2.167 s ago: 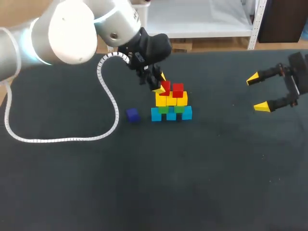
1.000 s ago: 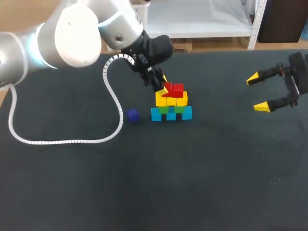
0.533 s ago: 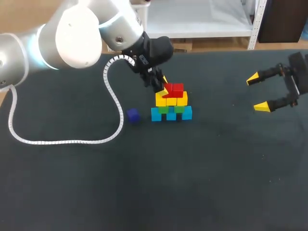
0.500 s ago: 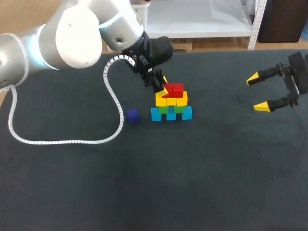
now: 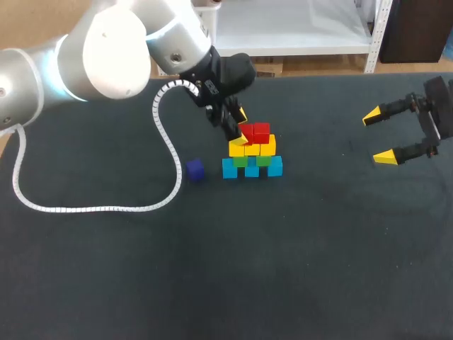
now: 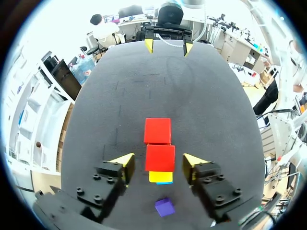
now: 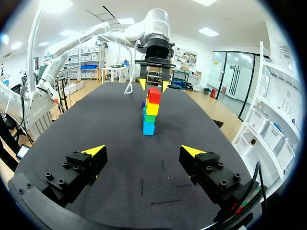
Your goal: Place the blue cubes, place green cubes on the blue cubes, place the yellow cubes on the green cubes, then place the red cubes on the yellow cubes, and place purple cube on the red cubes.
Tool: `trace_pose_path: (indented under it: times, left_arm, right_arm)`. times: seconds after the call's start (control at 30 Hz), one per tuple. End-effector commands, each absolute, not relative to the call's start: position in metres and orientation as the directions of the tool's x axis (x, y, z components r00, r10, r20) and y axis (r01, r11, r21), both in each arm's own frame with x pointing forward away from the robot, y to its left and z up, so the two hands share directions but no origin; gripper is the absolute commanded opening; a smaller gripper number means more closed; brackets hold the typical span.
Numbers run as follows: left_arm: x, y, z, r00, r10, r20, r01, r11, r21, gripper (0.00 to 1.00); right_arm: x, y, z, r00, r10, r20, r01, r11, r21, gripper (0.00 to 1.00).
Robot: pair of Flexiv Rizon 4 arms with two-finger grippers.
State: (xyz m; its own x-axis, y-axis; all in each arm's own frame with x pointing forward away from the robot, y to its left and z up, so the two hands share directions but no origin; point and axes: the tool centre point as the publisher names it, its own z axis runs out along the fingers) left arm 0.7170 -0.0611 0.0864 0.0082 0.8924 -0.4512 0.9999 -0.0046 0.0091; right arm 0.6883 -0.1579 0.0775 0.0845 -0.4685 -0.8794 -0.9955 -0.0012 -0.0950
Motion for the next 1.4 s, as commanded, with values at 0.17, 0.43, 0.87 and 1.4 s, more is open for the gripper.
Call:
trace_pose_path:
  times: [0.17, 0.43, 0.87, 1.4]
  left_arm:
    - [0.713, -0.041, 0.092, -0.080, 0.876, -0.476, 0.995, 0.096, 0.010, 1.00]
    - [0.691, 0.002, 0.089, -0.067, 0.884, -0.463, 0.994, 0.098, 0.044, 1.00]
    - [0.672, 0.043, 0.057, -0.337, 0.806, -0.487, 0.913, 0.405, 0.039, 1.00]
    - [0.689, 0.042, 0.013, -0.334, 0.792, -0.511, 0.910, 0.413, 0.045, 1.00]
  right_arm:
    - [0.689, -0.158, 0.077, 0.085, -0.468, -0.880, -0.995, -0.002, -0.095, 1.00]
    - [0.689, -0.158, 0.077, 0.085, -0.468, -0.880, -0.995, -0.002, -0.095, 1.00]
    - [0.689, -0.158, 0.077, 0.085, -0.468, -0.880, -0.995, -0.002, -0.095, 1.00]
    - [0.689, -0.158, 0.077, 0.085, -0.468, -0.880, -0.995, -0.002, -0.095, 1.00]
